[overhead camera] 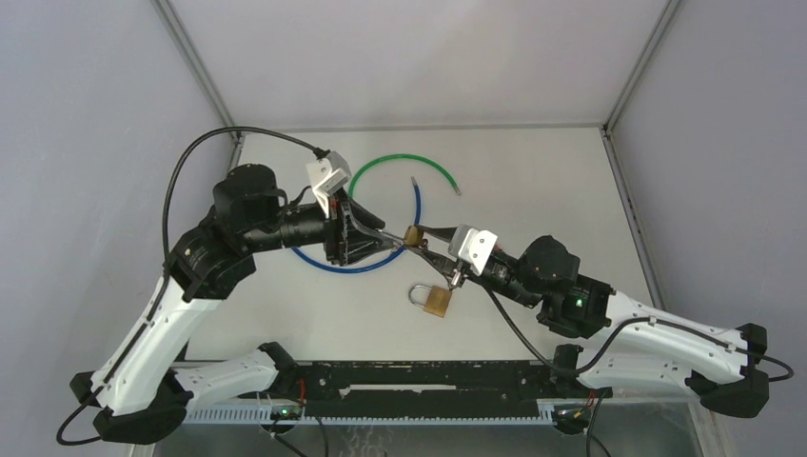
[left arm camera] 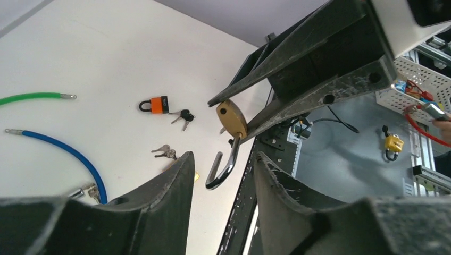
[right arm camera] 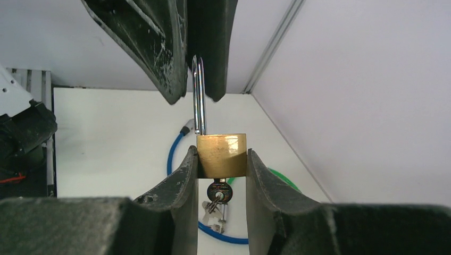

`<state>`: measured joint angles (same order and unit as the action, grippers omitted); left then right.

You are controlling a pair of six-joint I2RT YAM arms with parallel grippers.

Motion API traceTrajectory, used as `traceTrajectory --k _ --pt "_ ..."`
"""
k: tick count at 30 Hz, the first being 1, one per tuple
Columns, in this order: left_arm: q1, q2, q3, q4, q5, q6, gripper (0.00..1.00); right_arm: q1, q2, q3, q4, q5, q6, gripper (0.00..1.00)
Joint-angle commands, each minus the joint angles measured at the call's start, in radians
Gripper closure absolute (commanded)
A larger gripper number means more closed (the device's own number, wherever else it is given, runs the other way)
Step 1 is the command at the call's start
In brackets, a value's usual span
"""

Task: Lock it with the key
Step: Lock the lock.

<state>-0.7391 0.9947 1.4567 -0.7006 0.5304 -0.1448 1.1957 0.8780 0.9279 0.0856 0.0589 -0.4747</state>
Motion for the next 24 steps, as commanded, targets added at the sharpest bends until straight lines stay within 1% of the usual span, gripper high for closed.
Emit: traceTrajectory --k 1,2,3,5,7,9,10,12,14,19,21,23,24 --pt "-0.003 -0.011 0.115 -0.05 0.031 0.225 0.48 0.0 -0.019 0.077 -0.053 -0.043 -0.003 1.0" --pt "-0.003 -0.015 0.137 -0.094 0.013 0.396 0.46 -0.011 -0.019 0.093 -0.077 -0.089 0.013 1.0" --pt "-0.005 -0.02 0.157 -0.141 -0.006 0.531 0.44 -0.021 -0.018 0.106 -0.13 -0.113 0.031 1.0" --pt "-0.024 -0.031 0.182 -0.257 -0.023 0.774 0.41 -0.034 -0.017 0.126 -0.179 -0.168 0.061 1.0" --pt "-0.099 -0.058 0.158 -0.321 -0.074 0.938 0.39 -0.045 -0.013 0.141 -0.215 -0.215 0.103 1.0" --pt "-0.236 -0.098 0.086 -0.326 -0.181 1.061 0.33 -0.047 -0.004 0.155 -0.238 -0.222 0.142 1.0" --pt "-0.272 -0.107 0.069 -0.323 -0.234 1.108 0.31 -0.048 -0.001 0.156 -0.243 -0.22 0.153 1.0" --pt "-0.361 -0.105 0.04 -0.302 -0.31 1.132 0.29 -0.047 -0.001 0.157 -0.252 -0.218 0.167 1.0" --pt "-0.4 -0.086 0.049 -0.261 -0.344 1.064 0.3 -0.046 -0.002 0.156 -0.255 -0.228 0.176 1.0" --pt "-0.404 -0.056 0.069 -0.177 -0.421 0.943 0.33 -0.037 0.006 0.157 -0.257 -0.244 0.18 1.0" --pt "-0.404 -0.048 0.072 -0.159 -0.418 0.911 0.33 -0.032 0.008 0.156 -0.254 -0.247 0.177 1.0" --pt "-0.404 -0.034 0.076 -0.168 -0.396 0.891 0.37 -0.029 0.007 0.156 -0.253 -0.248 0.172 1.0" --pt "-0.403 -0.027 0.077 -0.179 -0.39 0.885 0.42 -0.026 0.006 0.156 -0.253 -0.246 0.172 1.0"
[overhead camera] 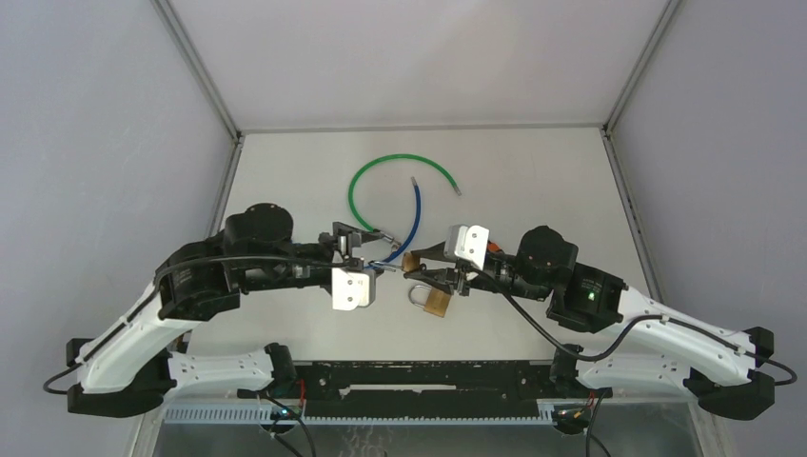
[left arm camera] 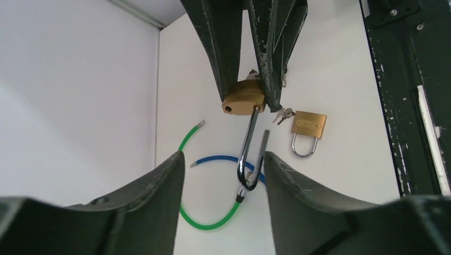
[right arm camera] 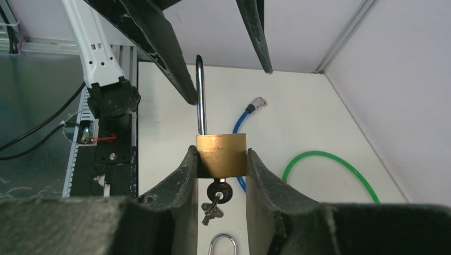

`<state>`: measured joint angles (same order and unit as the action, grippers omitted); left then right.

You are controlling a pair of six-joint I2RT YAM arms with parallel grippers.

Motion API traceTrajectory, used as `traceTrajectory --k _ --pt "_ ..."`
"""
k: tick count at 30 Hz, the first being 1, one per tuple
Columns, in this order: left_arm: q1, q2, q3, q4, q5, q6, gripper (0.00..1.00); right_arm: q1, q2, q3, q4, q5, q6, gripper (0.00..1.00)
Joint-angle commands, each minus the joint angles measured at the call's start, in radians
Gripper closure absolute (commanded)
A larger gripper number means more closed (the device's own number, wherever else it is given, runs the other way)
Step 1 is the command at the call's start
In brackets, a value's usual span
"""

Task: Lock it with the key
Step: Lock the lock.

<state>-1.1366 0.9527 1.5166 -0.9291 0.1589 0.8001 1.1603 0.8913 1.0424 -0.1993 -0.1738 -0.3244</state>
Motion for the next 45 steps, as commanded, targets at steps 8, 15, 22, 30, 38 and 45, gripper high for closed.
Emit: traceTrajectory --k 8,15,22,30,38,45 --pt "-0.008 0.027 0.013 -0.007 0.04 -0.058 0.9 0.011 -0.017 0.042 0.02 -0.012 0.019 1.0" --pt "-0.013 0.004 -0.02 0.073 0.01 -0.093 1.0 0.004 -0.015 0.042 0.0 -0.048 0.026 0.98" --pt "-0.014 0.003 -0.008 0.154 -0.048 -0.304 1.0 -0.056 -0.082 0.027 -0.062 -0.11 0.044 0.01" --pt "-0.009 -0.016 -0.011 0.211 0.038 -0.617 1.0 -0.372 -0.202 -0.093 0.144 -0.622 0.303 0.01" --pt "-0.001 -0.006 -0.002 0.244 0.12 -0.7 1.0 -0.404 -0.12 -0.201 0.6 -0.701 0.625 0.16" --pt "0.001 -0.004 -0.001 0.251 0.123 -0.705 1.0 -0.368 -0.071 -0.199 0.697 -0.659 0.702 0.37"
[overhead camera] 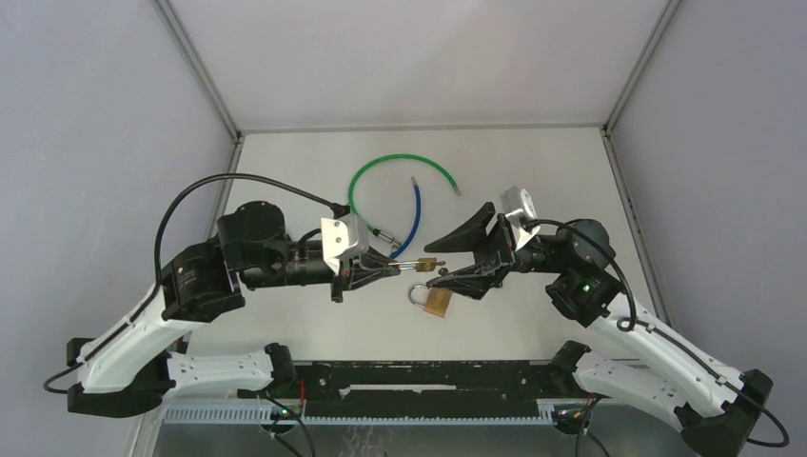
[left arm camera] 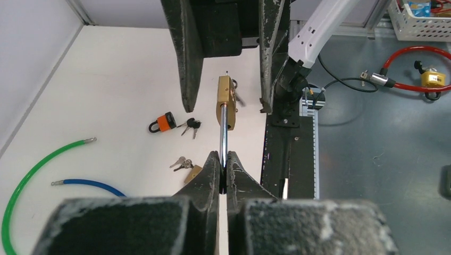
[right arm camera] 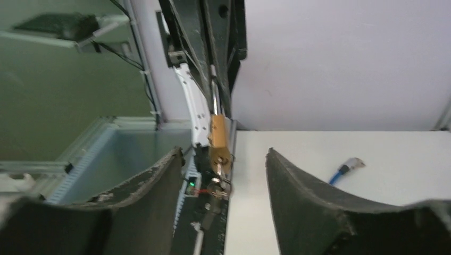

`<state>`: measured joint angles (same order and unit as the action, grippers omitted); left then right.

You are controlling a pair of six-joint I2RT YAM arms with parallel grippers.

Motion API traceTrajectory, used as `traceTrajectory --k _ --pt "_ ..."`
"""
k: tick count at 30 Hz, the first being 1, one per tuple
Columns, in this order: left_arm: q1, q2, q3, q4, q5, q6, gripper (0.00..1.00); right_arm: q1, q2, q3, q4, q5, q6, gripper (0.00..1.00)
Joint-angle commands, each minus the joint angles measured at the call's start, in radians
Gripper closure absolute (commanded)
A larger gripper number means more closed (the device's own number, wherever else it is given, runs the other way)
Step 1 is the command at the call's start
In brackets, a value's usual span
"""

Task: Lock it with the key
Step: Lock the lock.

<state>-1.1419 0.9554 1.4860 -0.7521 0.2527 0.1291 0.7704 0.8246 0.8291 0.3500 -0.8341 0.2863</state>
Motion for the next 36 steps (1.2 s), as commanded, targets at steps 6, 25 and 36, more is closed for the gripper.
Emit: traceTrajectory --k 6,25,36 --pt "0.008 -0.007 0.027 0.076 0.029 -0.033 1.0 0.034 0.012 0.014 0.151 0.005 0.091 0.59" --pt "0.021 -0.041 -0.028 0.105 0.07 -0.101 0.59 0.001 -0.004 0.024 0.139 -0.052 0.111 1.0" --pt "0.028 -0.054 -0.071 0.168 0.076 -0.121 0.65 -0.042 -0.031 0.041 0.11 -0.092 0.102 1.0"
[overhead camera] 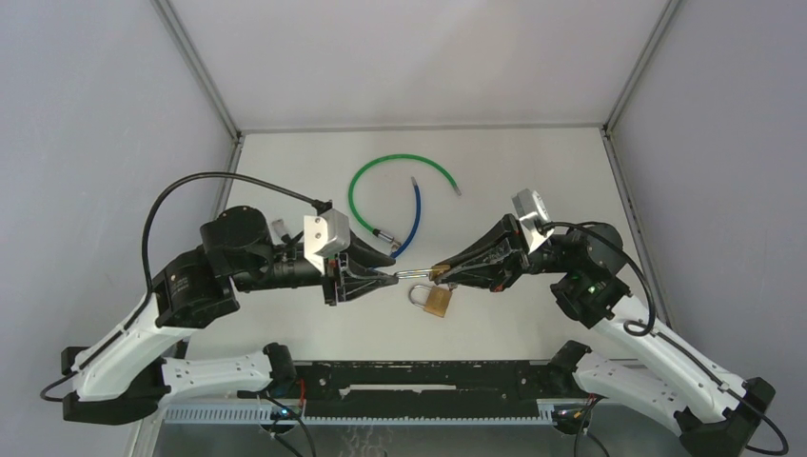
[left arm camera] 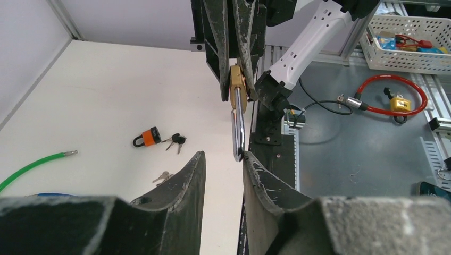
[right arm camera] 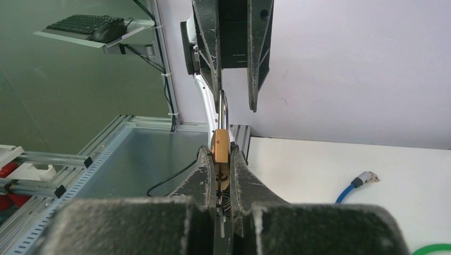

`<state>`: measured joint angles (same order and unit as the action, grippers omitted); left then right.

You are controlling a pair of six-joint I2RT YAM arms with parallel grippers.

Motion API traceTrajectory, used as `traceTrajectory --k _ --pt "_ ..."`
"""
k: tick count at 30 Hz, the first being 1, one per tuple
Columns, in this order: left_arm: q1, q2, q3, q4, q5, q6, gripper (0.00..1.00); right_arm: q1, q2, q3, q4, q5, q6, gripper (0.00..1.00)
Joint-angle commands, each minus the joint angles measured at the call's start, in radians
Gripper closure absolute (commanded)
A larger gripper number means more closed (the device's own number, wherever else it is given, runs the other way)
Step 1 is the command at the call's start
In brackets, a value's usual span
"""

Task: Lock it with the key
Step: Lock the lock.

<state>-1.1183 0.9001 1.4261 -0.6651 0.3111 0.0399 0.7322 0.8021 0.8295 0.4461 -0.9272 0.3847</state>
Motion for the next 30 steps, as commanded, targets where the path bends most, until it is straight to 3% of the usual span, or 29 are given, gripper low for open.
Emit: traceTrajectory --k 1,4,7,12,14,15,24,30 --pt "0.005 0.004 -0.007 0.083 0.025 -0.033 0.62 -0.004 -0.01 0.041 0.011 0.004 0.001 1.0" --pt "0.005 0.011 -0.02 0.09 0.043 -0.077 0.59 -0.003 -0.011 0.042 0.018 0.012 0.003 1.0" --pt "0.005 0.015 -0.04 0.108 0.064 -0.101 0.63 -0.005 -0.012 0.04 0.013 0.02 0.0 1.0" --pt "0.005 0.031 -0.032 0.112 0.07 -0.113 0.82 -0.004 -0.018 0.041 0.003 0.03 -0.003 1.0" --pt "0.005 0.036 -0.029 0.126 0.074 -0.125 0.97 -0.001 -0.022 0.042 -0.006 0.042 -0.012 1.0" --pt "0.005 0.04 -0.025 0.134 0.076 -0.135 1.0 -0.001 -0.024 0.042 -0.014 0.051 -0.017 1.0" --pt "0.005 0.064 -0.051 0.224 0.098 -0.226 1.0 0.079 -0.031 0.041 -0.07 0.198 -0.126 1.0" --pt "0.005 0.089 -0.049 0.277 0.138 -0.258 1.0 0.082 -0.016 0.041 -0.064 0.186 -0.146 1.0"
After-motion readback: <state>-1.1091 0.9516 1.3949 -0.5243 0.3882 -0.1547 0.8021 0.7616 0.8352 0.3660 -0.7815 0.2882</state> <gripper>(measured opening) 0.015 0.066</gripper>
